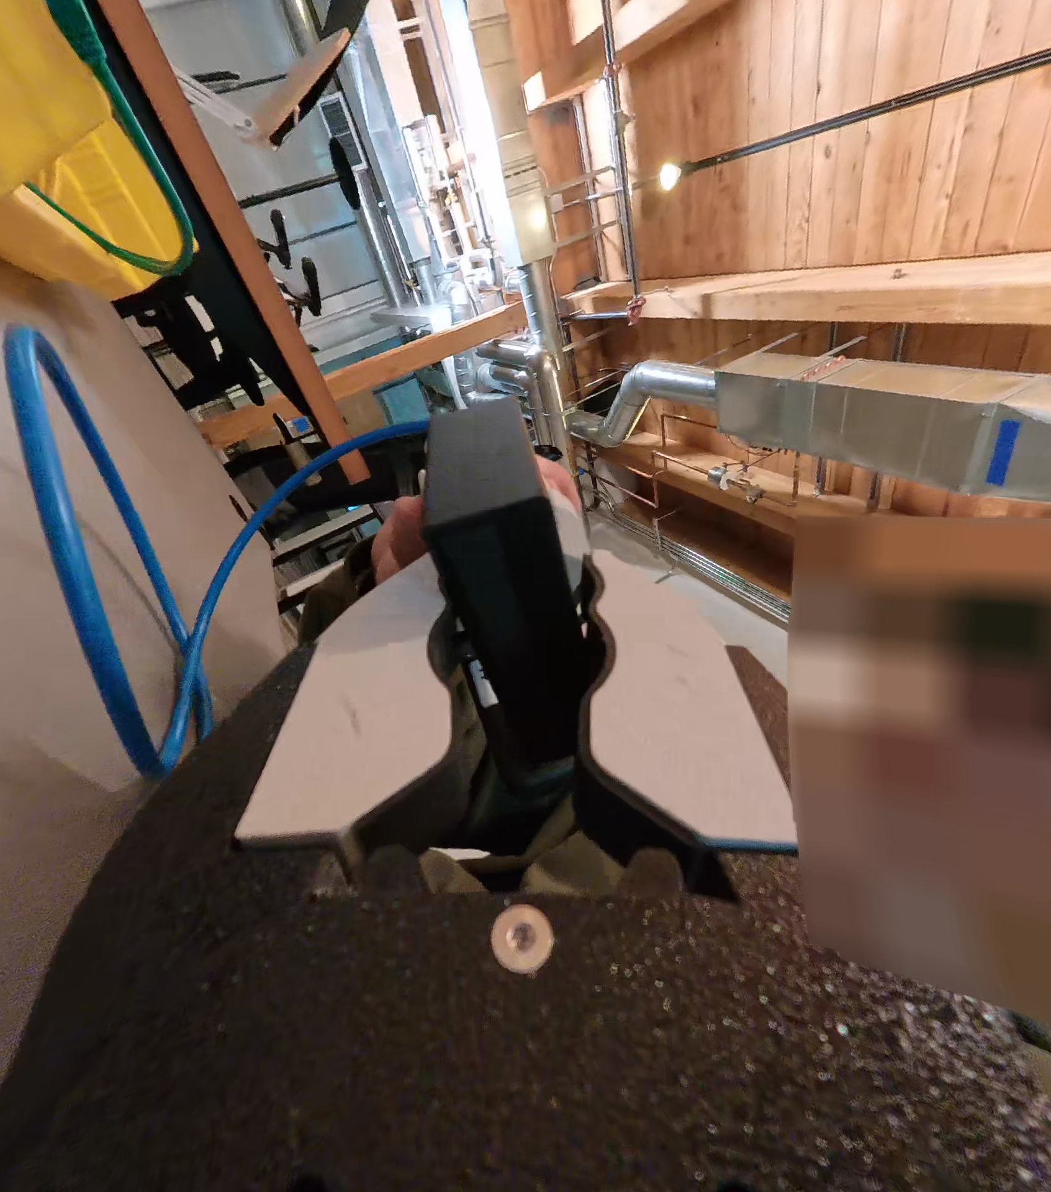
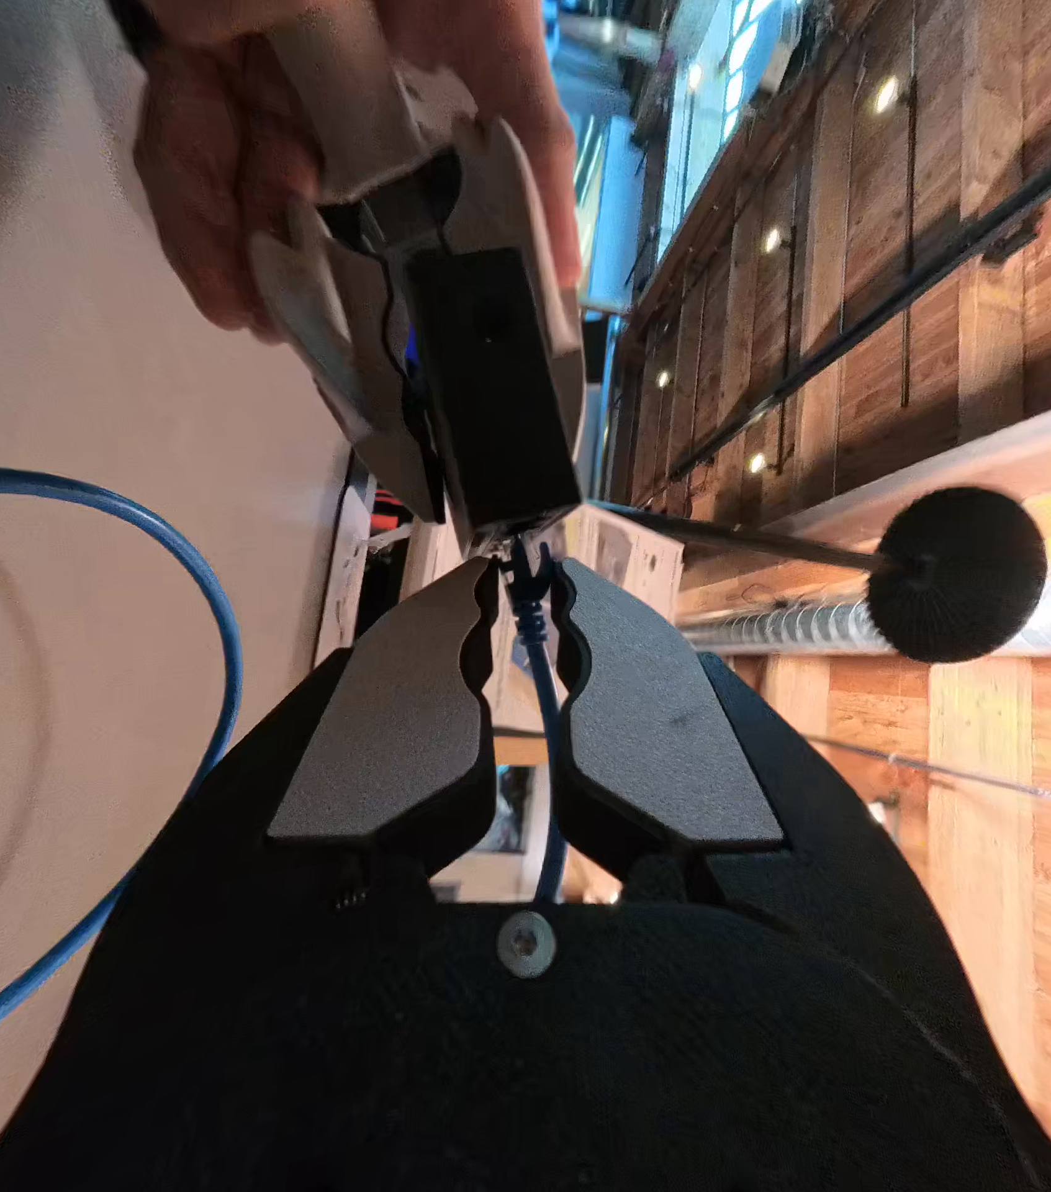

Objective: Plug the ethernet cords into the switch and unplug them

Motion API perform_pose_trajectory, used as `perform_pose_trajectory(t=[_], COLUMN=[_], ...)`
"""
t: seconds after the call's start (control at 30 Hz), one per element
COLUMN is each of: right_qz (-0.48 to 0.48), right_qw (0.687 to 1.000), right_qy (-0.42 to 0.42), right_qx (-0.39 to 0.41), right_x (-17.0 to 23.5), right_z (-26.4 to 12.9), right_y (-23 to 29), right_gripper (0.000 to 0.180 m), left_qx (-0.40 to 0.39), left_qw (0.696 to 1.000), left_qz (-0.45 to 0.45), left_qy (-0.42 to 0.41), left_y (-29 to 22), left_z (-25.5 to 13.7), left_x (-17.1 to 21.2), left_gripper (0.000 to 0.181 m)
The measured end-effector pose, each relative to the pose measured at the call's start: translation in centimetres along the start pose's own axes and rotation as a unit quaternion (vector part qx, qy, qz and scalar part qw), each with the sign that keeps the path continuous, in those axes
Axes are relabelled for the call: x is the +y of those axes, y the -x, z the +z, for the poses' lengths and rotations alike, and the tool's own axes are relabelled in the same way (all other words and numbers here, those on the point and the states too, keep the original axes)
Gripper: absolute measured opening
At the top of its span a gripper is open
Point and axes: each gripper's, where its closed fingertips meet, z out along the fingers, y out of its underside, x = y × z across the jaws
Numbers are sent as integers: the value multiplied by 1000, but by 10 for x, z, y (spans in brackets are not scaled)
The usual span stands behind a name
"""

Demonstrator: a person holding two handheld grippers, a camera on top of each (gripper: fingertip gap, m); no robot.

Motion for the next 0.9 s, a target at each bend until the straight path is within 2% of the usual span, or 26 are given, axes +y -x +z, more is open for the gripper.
perform_pose_trajectory(t=[0.03,0.17,0.23,0.27,0.3,0.33,0.43,0.47,0.53,0.57,0.63,0.77,0.83,0.9], right_qz=[23,186,321,403,497,597,821,858,901,910,909,884,891,885], right_qw=[1000,982,947,915,868,802,567,506,423,400,399,453,438,417], right_qy=[7,3,15,9,-7,-32,-69,-91,-99,-98,-101,-86,-85,-87], right_qx=[-10,-32,-12,-5,-4,-4,-12,-13,-18,-32,-68,-75,-87,-190], right_x=[3,13,24,26,26,24,27,26,26,23,10,6,5,-13], right_z=[3,4,-2,-6,-10,-13,-13,-11,-4,-1,2,-2,-3,-12], right_y=[3,6,-4,-9,-12,-16,-9,-6,8,14,18,17,18,27], right_gripper=[14,17,25,26,27,28,31,33,38,40,39,38,36,20], left_qx=[-8,-15,-23,-31,-33,-32,-35,-43,-56,-62,-74,-95,-113,-147], left_qw=[1000,997,995,994,992,991,988,988,987,986,984,975,968,960], left_qz=[16,54,63,72,79,83,104,111,125,131,147,199,223,237], left_qy=[-15,-51,-70,-78,-87,-98,-105,-99,-88,-80,-67,-36,-25,-14], left_y=[4,7,7,7,7,5,4,5,8,9,10,9,11,18], left_z=[0,-4,-9,-13,-15,-17,-18,-16,-12,-10,-6,-3,-2,-5], left_x=[-3,-13,-19,-23,-26,-29,-31,-29,-25,-23,-19,-13,-12,-12], left_gripper=[33,29,29,28,28,29,28,28,28,28,28,28,28,28])
